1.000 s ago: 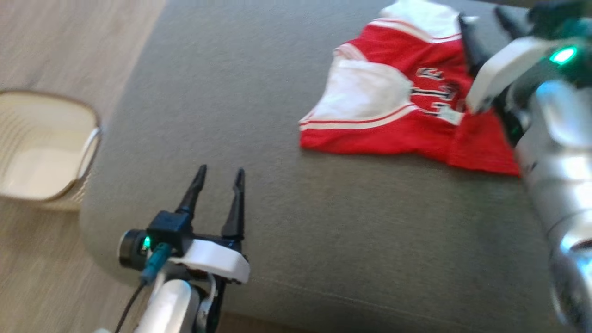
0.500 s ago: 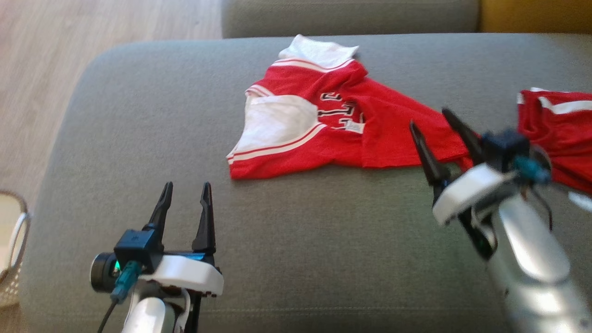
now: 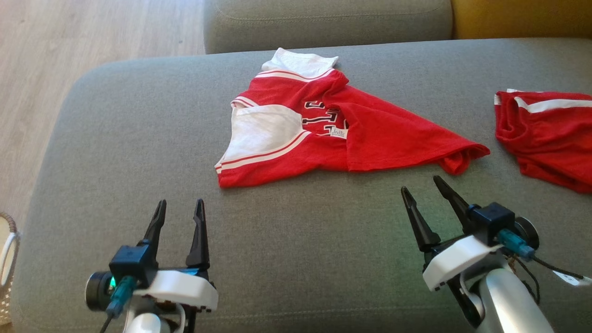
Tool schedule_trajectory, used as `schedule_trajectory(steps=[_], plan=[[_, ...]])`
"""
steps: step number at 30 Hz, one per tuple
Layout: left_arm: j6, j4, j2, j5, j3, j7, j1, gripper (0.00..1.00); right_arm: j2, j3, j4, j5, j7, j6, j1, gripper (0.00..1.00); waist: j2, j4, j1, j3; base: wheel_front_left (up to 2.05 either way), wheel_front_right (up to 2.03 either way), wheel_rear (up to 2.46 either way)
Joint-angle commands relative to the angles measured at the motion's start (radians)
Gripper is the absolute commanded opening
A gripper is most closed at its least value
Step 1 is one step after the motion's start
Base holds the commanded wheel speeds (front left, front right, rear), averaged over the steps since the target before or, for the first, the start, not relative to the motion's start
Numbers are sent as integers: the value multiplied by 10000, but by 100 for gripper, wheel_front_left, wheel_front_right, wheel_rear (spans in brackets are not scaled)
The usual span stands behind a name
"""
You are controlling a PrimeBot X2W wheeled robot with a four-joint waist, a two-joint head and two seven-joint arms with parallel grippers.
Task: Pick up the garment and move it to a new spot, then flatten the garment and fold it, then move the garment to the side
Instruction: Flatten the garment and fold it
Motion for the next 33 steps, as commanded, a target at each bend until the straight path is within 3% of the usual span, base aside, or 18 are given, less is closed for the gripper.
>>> schedule_trajectory(steps=[1, 12, 28, 33], plan=[[-66, -326, 22, 91, 316, -122, -281, 100, 80, 190, -380, -119, -92, -4, -290, 100, 0, 28, 1, 3, 0, 0, 0], [-137, -235, 22, 171, -109, -122, -503, 100, 127, 431, 194, -551, -93, -4, -968, 100, 0, 526, 1, 438, 0, 0, 0], [-109, 12, 22, 143, -742, -122, -1191, 100, -77, 412, 4105, -774, -78, -4, -3774, 100, 0, 1639, 1, 1633, 0, 0, 0], [-80, 33, 22, 115, -837, -122, -1274, 100, -113, 291, 4634, -770, -87, -4, -4064, 100, 0, 1785, 1, 1790, 0, 0, 0]])
